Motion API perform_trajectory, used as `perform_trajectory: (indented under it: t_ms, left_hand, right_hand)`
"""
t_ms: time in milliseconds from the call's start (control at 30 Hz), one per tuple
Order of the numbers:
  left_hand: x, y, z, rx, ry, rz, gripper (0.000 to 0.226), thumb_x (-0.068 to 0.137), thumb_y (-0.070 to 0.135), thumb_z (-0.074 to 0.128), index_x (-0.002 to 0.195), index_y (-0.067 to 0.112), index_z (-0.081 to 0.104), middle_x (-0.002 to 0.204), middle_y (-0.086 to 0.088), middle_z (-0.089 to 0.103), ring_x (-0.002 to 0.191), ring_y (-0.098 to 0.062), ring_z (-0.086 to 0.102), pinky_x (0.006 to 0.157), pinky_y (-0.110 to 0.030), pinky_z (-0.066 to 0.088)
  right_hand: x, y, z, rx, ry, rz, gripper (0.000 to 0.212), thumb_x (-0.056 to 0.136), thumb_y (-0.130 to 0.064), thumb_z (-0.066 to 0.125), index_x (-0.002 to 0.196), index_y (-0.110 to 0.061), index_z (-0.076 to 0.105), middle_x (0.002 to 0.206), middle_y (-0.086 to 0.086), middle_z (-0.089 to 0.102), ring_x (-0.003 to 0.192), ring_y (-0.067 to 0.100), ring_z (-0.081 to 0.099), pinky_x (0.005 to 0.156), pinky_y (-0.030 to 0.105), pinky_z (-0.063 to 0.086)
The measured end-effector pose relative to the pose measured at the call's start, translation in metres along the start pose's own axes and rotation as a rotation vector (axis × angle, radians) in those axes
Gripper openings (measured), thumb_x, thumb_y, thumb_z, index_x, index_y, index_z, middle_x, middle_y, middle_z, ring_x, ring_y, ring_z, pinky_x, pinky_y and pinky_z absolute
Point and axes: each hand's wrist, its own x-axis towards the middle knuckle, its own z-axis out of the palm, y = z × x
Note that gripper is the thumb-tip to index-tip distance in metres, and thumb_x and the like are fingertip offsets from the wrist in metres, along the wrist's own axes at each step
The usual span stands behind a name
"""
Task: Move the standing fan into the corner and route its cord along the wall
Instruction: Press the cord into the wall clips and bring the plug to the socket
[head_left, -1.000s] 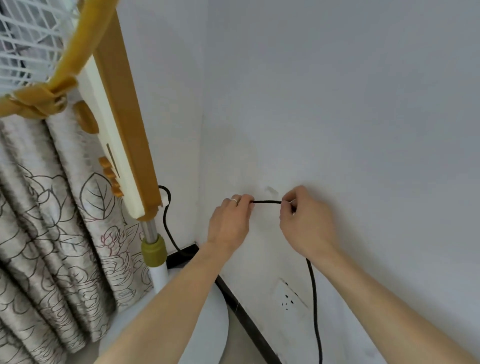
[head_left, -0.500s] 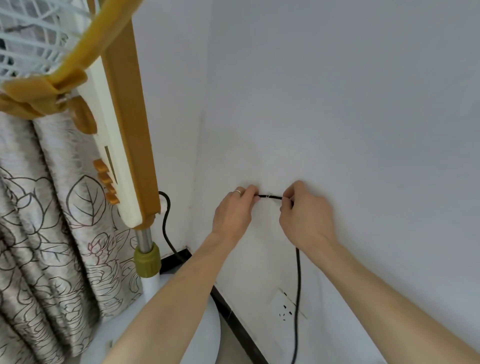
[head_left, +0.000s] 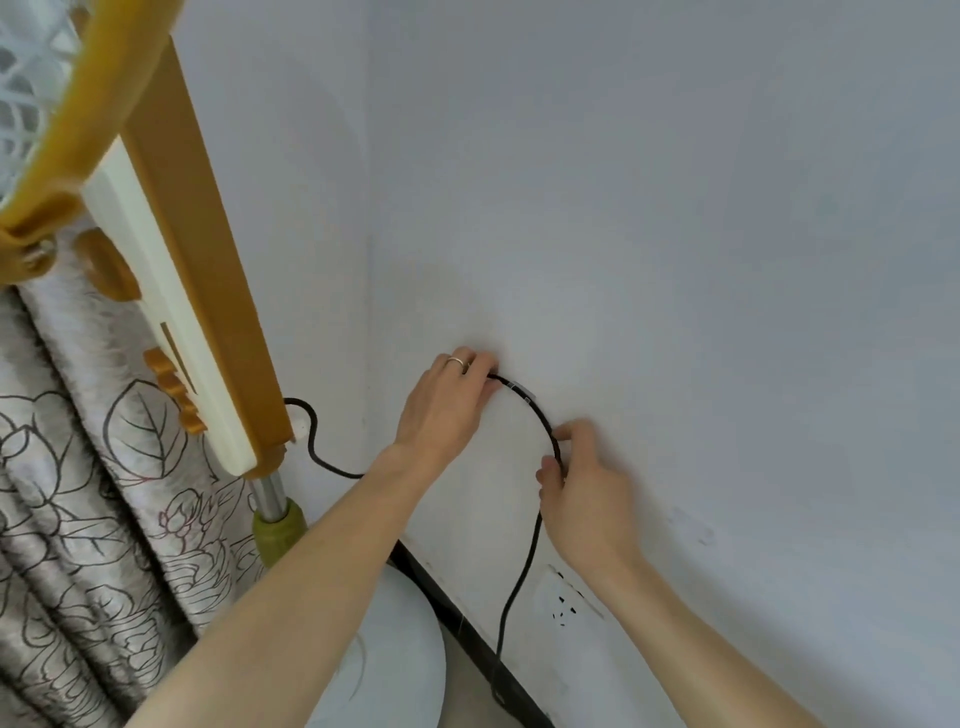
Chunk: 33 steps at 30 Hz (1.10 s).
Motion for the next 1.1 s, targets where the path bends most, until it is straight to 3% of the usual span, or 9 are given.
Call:
perform_trajectory:
  t_ms: [100,333,433,533,700,767,867,1000,1100]
  left_hand:
    - [-0.006,0.006,-0.001,-0.065,-0.048,-0.107,0.026,0.099,0.010,0.051,0.124,0.008,0.059,0.126,-0.012,0.057,0.102,-0.032,0.057,0.075,-0.045,0.052]
    - [-0.037,0.015,-0.006,-0.118,-0.047,-0.189,0.035,0.092,0.002,0.053,0.124,0.013,0.058,0.126,-0.008,0.056,0.095,-0.027,0.059,0.069,-0.038,0.050]
    - [-0.052,0.033,-0.012,-0.086,-0.017,0.004,0.045,0.079,-0.008,0.061,0.120,0.013,0.063,0.121,-0.010,0.061,0.094,-0.031,0.062,0.069,-0.036,0.052]
    - [-0.060,0.051,-0.013,0.072,-0.011,0.329,0.061,0.072,-0.012,0.062,0.125,0.019,0.066,0.127,-0.013,0.063,0.111,-0.034,0.061,0.087,-0.042,0.051]
    - [-0.063,0.068,-0.011,0.299,-0.099,0.809,0.059,0.093,-0.008,0.023,0.105,0.022,0.072,0.117,-0.007,0.071,0.115,-0.026,0.063,0.098,-0.039,0.050]
    - [-0.064,0.068,-0.010,0.364,-0.186,0.839,0.039,0.089,-0.005,0.043,0.101,0.020,0.071,0.113,-0.008,0.072,0.118,-0.026,0.062,0.100,-0.038,0.049]
    - [-0.062,0.063,-0.011,0.367,-0.203,0.810,0.022,0.075,-0.003,0.075,0.088,0.014,0.072,0.106,-0.010,0.074,0.118,-0.027,0.064,0.101,-0.039,0.050]
    - [-0.061,0.069,-0.010,0.245,-0.187,0.736,0.037,0.059,-0.013,0.080,0.088,0.010,0.073,0.106,-0.017,0.072,0.106,-0.033,0.069,0.093,-0.042,0.054]
    - [-0.063,0.081,-0.009,0.289,-0.211,0.626,0.044,0.050,0.003,0.090,0.087,0.022,0.074,0.112,-0.009,0.071,0.095,-0.026,0.072,0.075,-0.029,0.058]
  right_hand:
    - [-0.011,0.007,0.006,0.246,-0.045,0.087,0.023,0.094,-0.020,0.053,0.108,-0.035,0.042,0.074,-0.008,0.071,0.063,0.002,0.064,0.052,0.011,0.044]
    - [-0.039,0.031,0.031,0.323,-0.320,0.219,0.004,0.090,-0.033,0.058,0.087,-0.030,0.059,0.079,-0.010,0.066,0.066,-0.009,0.058,0.053,0.004,0.041]
    - [-0.056,0.045,0.036,0.264,-0.399,0.227,0.016,0.094,-0.037,0.049,0.088,-0.026,0.059,0.083,-0.008,0.068,0.069,-0.002,0.059,0.053,0.009,0.042]
    - [-0.068,0.057,0.033,0.243,-0.418,0.269,0.015,0.098,-0.042,0.045,0.097,-0.031,0.055,0.095,-0.009,0.071,0.085,0.002,0.062,0.062,0.012,0.042]
    - [-0.093,0.070,0.029,0.274,-0.545,0.308,0.021,0.089,-0.048,0.057,0.109,-0.039,0.056,0.103,-0.017,0.063,0.091,-0.005,0.061,0.067,0.006,0.041]
    - [-0.101,0.073,0.031,0.332,-0.602,0.324,0.037,0.088,-0.050,0.059,0.122,-0.043,0.049,0.112,-0.020,0.057,0.102,0.003,0.060,0.077,0.010,0.042]
    - [-0.108,0.073,0.034,0.335,-0.598,0.310,0.017,0.097,-0.041,0.050,0.112,-0.034,0.052,0.112,-0.016,0.060,0.104,0.005,0.059,0.073,0.005,0.038]
    - [-0.124,0.079,0.022,0.379,-0.496,0.341,0.016,0.103,-0.031,0.036,0.103,-0.021,0.048,0.082,-0.007,0.073,0.074,0.001,0.066,0.065,0.010,0.044]
    - [-0.135,0.089,-0.003,0.357,-0.348,0.345,0.015,0.103,-0.032,0.037,0.099,-0.023,0.048,0.070,-0.001,0.066,0.057,0.007,0.061,0.057,0.022,0.048]
